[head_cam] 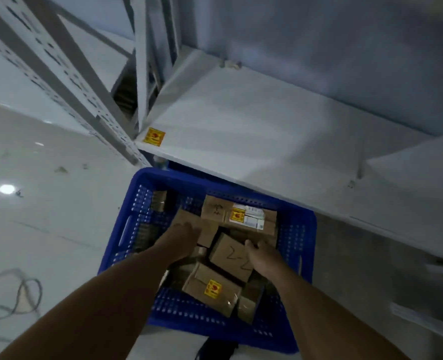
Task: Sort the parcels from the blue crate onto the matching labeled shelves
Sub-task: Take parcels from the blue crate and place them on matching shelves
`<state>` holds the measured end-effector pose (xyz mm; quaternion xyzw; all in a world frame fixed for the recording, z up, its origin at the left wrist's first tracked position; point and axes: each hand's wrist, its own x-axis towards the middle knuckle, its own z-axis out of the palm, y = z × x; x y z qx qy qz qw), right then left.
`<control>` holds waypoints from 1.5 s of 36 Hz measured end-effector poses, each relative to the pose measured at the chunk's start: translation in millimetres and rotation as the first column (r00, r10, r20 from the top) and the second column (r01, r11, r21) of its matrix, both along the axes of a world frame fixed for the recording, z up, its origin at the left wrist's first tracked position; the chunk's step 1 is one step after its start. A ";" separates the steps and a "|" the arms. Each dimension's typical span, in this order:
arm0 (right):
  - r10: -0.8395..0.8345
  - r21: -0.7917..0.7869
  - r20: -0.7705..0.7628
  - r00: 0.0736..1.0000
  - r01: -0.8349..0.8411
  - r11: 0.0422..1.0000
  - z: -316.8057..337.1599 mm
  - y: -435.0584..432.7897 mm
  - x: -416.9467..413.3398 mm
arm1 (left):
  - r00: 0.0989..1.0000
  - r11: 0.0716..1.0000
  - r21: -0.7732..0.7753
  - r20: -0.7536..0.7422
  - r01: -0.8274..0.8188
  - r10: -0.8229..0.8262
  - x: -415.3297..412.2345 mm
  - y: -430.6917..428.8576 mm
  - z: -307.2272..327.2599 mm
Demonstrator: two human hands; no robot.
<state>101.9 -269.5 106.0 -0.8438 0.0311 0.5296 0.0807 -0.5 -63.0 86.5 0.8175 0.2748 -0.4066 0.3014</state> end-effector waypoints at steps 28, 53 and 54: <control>-0.709 0.183 0.098 0.698 0.688 0.702 -182.0 -32.2 60.9 | 0.390 0.337 -0.437 -0.033 -0.834 0.920 45.1 -25.8 -187.5; -0.946 0.408 -0.028 0.322 0.868 0.283 -84.2 -84.2 12.3 | 0.502 0.336 -0.607 -0.120 -0.720 0.857 48.4 -12.3 -82.9; -0.946 0.425 -0.006 0.323 0.857 0.290 -72.4 -91.3 7.3 | 0.534 0.356 -0.615 -0.128 -0.704 0.836 51.4 -16.6 -73.0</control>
